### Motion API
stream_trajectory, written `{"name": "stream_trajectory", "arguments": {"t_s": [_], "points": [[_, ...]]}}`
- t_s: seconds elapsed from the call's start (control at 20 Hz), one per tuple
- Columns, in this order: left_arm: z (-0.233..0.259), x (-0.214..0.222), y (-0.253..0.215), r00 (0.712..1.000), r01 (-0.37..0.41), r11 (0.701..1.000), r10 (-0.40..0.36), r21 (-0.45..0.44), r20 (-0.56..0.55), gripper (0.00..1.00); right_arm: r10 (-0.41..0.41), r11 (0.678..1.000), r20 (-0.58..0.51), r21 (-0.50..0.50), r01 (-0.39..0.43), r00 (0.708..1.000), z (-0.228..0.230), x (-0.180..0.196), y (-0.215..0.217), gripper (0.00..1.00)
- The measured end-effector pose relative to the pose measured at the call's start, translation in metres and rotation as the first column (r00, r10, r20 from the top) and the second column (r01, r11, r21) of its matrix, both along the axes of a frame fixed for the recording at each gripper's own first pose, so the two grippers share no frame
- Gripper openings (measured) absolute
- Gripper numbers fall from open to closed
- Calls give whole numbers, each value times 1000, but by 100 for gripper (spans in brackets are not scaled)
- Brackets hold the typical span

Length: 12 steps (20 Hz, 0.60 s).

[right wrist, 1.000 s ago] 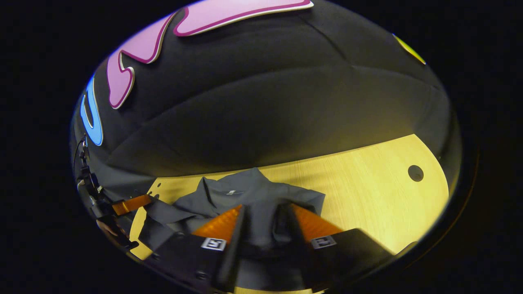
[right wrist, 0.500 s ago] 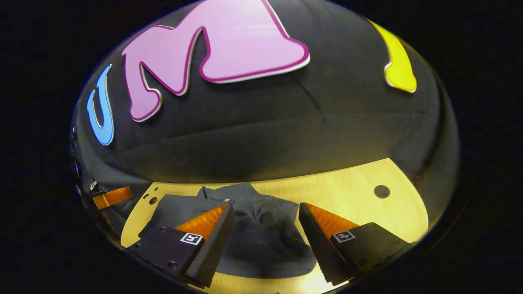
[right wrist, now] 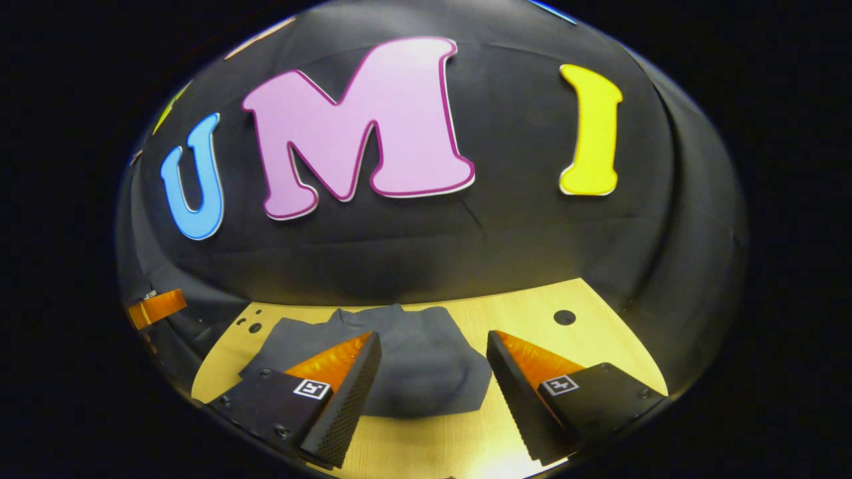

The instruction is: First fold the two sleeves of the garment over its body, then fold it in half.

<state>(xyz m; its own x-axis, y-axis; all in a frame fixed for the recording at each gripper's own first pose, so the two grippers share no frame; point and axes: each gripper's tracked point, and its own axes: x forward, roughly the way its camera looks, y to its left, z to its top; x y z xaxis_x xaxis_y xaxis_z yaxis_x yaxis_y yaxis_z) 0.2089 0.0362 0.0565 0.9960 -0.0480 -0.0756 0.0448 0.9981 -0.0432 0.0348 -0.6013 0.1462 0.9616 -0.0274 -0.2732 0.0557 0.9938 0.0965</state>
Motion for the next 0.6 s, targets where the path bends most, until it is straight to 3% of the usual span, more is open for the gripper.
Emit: {"name": "stream_trajectory", "arguments": {"t_s": [0.35,0.6], "points": [[-5,-109,3,998,23,998,-26,51,53,96,1,999,89,-52,3,996,33,-101,30,98],[-50,-188,-11,998,44,999,-43,-21,51,96,60,997,46,-47,-58,997,4,-170,62,98]]}}
